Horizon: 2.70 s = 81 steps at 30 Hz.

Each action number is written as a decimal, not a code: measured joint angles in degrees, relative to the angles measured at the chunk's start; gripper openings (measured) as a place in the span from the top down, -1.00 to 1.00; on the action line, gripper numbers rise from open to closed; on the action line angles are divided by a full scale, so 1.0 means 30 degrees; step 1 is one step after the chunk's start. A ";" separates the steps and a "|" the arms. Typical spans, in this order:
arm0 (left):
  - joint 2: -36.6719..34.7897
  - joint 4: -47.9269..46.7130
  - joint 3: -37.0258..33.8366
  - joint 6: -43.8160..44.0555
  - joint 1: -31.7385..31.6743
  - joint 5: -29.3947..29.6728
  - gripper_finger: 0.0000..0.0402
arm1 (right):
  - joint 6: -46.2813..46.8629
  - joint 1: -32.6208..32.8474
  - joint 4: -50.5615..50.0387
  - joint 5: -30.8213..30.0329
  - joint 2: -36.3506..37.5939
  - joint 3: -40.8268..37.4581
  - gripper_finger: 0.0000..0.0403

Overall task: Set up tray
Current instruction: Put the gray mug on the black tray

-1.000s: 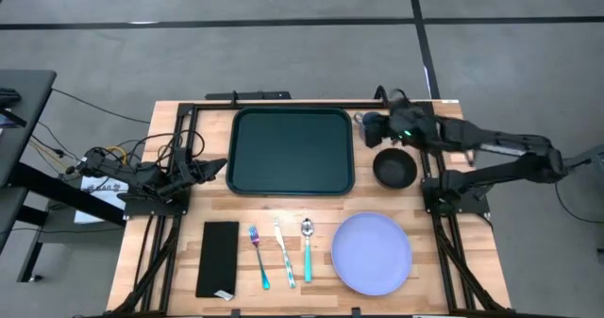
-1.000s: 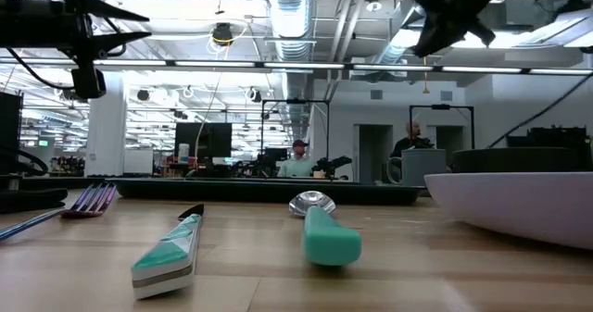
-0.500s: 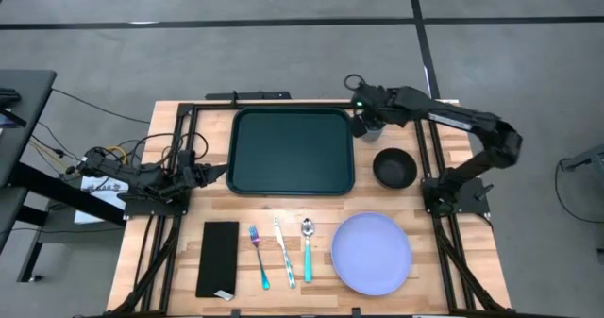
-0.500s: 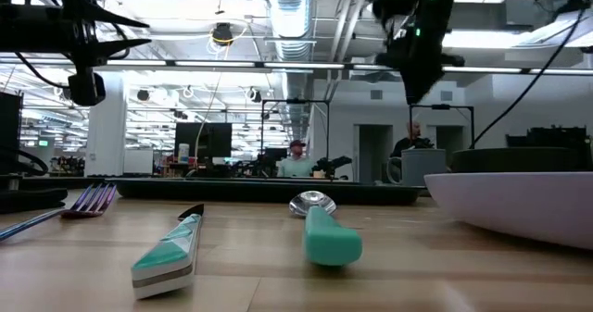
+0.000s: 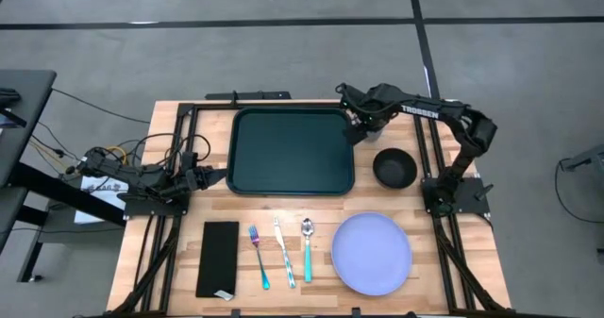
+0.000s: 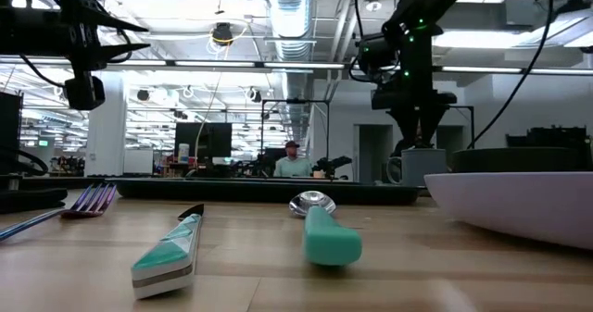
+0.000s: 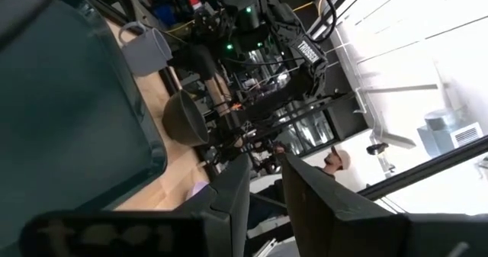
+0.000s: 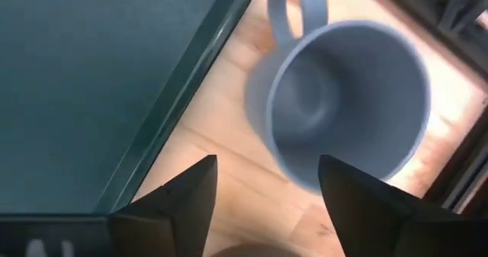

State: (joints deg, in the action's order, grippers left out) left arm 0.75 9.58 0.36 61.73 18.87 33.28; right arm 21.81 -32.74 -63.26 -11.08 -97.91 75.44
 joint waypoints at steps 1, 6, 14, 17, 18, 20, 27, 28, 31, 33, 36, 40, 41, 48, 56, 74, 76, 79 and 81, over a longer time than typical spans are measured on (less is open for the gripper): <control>0.0000 0.0000 0.0000 0.0000 0.0005 0.0007 0.66 | -0.0004 0.0003 0.0015 -0.0255 -0.0001 0.0000 -0.13; 0.0000 -0.0063 0.0000 0.0000 0.0000 0.0007 0.66 | -0.0448 -0.0023 0.0416 -0.0355 0.0014 0.0015 -0.11; 0.0000 -0.0087 0.0000 0.0000 0.0000 0.0015 0.66 | -0.0867 -0.0348 0.0735 -0.0382 -0.0549 0.0025 0.05; 0.0000 -0.0095 0.0000 0.0000 0.0000 0.0022 0.66 | -0.0978 -0.0368 0.0651 -0.0348 -0.1207 0.0011 0.12; 0.0000 -0.0116 0.0000 0.0000 0.0007 0.0022 0.66 | -0.0995 -0.0366 0.0678 -0.0348 -0.1404 0.0010 0.14; 0.0000 -0.0300 0.0000 0.0000 0.0000 0.0030 0.66 | -0.1016 -0.0352 0.0683 -0.0348 -0.1736 0.0015 0.17; 0.0000 -0.0576 0.0000 0.0138 0.0007 0.0058 0.66 | -0.1434 -0.0125 0.0971 -0.0802 -0.2140 0.0015 0.37; 0.0000 -0.0576 0.0000 0.0134 0.0007 0.0071 0.66 | -0.1439 -0.0077 0.0965 -0.0920 -0.2091 0.0007 0.43; 0.0000 -0.0619 0.0000 0.0131 0.0002 0.0083 0.66 | -0.1439 -0.0103 0.0871 -0.0983 -0.1931 0.0115 0.64; 0.0000 -0.0886 0.0000 0.0198 0.0000 0.0095 0.66 | -0.1459 -0.0128 0.0672 -0.0962 -0.1953 0.0226 0.80; 0.0000 -0.1193 0.0000 0.0508 0.0007 0.0124 0.66 | -0.1498 -0.0135 0.0622 -0.1011 -0.1953 0.0529 0.96; 0.0000 -0.1365 0.0000 0.0791 0.0000 0.0124 0.66 | -0.1483 -0.0134 -0.0117 -0.0952 -0.1975 0.1684 0.93; 0.0000 -0.1362 0.0001 0.0801 0.0001 0.0124 0.66 | -0.1483 -0.0111 -0.0314 -0.0944 -0.1975 0.2115 0.94; 0.0000 -0.1370 0.0007 0.0801 0.0002 0.0122 0.66 | -0.1458 0.0549 -0.0707 0.0230 -0.2040 0.6412 0.96; 0.0000 -0.1370 0.0007 0.0359 0.0004 0.0095 0.66 | -0.1439 0.1205 -0.0703 0.0834 -0.4464 0.9989 0.98; -0.0007 -0.1377 0.0007 0.0306 0.0005 0.0022 0.66 | -0.0745 0.0519 -0.0133 0.2013 -0.7789 1.1111 0.97; -0.0007 -0.1377 0.0000 0.0306 0.0000 0.0022 0.66 | -0.0554 0.0331 -0.0154 0.2013 -0.7789 1.1111 0.97; 0.0000 -0.1377 0.0003 0.0306 0.0000 0.0022 0.66 | -0.0274 0.0107 -0.0061 0.2018 -0.7789 1.1044 0.98; -0.0007 -0.1377 0.0007 0.0313 0.0007 0.0022 0.66 | -0.0266 0.0016 0.0059 0.2150 -0.7789 1.0923 0.97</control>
State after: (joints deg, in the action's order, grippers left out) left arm 0.73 5.45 0.38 62.67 18.90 33.34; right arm 21.02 -32.69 -63.09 -4.63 -121.27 108.21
